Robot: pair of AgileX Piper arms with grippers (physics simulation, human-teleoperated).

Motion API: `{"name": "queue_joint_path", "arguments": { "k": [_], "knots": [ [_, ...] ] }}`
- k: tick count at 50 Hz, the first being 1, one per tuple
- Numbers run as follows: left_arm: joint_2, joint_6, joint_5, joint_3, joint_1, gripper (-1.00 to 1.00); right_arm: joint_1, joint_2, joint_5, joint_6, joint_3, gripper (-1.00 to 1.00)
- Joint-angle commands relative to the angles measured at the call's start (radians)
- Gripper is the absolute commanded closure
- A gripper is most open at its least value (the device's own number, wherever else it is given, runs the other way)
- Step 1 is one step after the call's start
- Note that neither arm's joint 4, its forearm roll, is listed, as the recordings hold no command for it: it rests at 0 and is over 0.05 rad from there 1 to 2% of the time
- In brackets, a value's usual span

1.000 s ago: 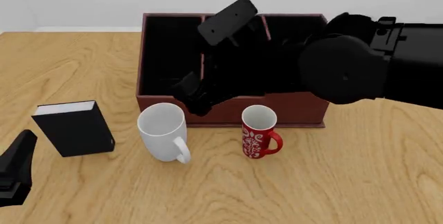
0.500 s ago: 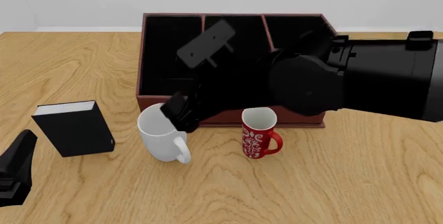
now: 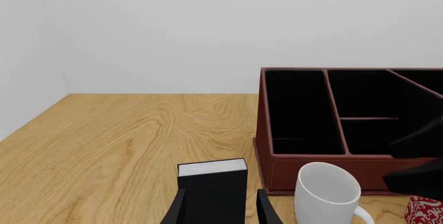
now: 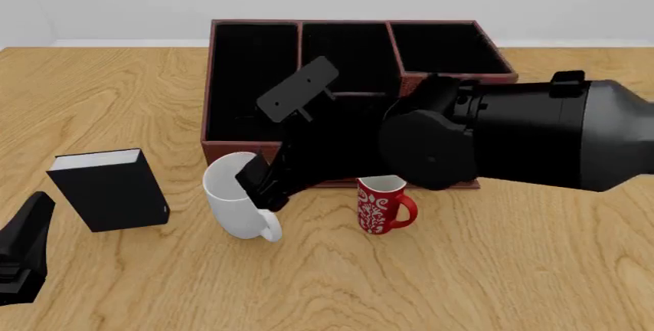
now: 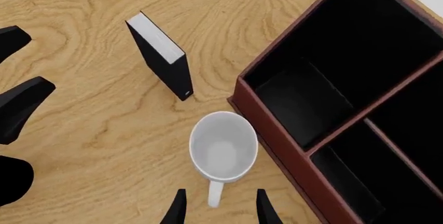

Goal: Pick up the white mug and place it to the right of the caddy.

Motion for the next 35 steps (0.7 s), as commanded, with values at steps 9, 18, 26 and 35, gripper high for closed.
{"name": "queue_joint_path", "arguments": {
  "k": [9, 18, 26, 35],
  "knots": [
    [0.000, 0.000, 0.000, 0.000, 0.000, -1.00, 0.002, 0.041, -0.046, 0.034, 0.026, -1.00],
    [0.000, 0.000, 0.000, 0.000, 0.000, -1.00, 0.007, 0.054, -0.058, 0.048, 0.036, -1.00],
    [0.000, 0.000, 0.000, 0.000, 0.000, -1.00, 0.019, 0.074, -0.073, 0.062, 0.040, -1.00],
    [0.000, 0.000, 0.000, 0.000, 0.000, -1.00, 0.023, 0.096, -0.090, 0.079, 0.045, -1.00]
  ]
}}
